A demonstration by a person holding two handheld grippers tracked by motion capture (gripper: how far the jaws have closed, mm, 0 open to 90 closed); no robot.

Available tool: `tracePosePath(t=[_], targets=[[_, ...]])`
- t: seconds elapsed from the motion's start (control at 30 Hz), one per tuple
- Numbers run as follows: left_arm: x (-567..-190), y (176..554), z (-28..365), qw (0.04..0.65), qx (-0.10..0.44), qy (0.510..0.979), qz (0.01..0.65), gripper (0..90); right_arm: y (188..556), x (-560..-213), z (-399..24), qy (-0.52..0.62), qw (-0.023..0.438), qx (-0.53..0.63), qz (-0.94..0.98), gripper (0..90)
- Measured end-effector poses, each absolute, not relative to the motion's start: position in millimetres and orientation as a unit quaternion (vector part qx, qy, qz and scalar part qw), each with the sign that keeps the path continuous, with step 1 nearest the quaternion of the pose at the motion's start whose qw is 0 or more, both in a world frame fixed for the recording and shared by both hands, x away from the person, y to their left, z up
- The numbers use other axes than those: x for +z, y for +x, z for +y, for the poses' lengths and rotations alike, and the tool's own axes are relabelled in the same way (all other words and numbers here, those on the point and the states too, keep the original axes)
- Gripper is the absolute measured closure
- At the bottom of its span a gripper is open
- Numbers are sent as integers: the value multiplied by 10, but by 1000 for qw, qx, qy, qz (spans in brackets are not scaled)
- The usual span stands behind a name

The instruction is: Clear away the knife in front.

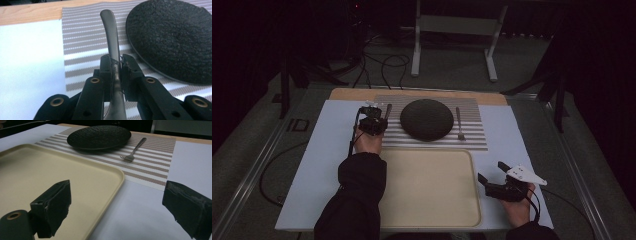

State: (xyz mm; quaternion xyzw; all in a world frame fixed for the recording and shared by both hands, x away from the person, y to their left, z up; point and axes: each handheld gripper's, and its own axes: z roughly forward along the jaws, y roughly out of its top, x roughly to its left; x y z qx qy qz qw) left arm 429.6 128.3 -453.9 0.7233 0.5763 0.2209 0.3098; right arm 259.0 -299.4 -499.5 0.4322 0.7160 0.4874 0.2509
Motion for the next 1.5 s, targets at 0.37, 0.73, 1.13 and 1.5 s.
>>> tracePosePath(t=[0.37,0.73,1.13,1.5], targets=[[-4512,4023,1333,321,231,716,575,808,2592,-4997,-2994,434,250,486,716,86],[-4468,3749,1346,334,242,715,565,808,2590,-4996,-2989,433,251,485,717,86],[-4506,3498,1414,336,247,712,565,808,2591,-4998,-2984,433,251,485,717,86],[-4566,3324,1416,331,256,712,564,807,2591,-4999,-2984,433,250,484,718,86]])
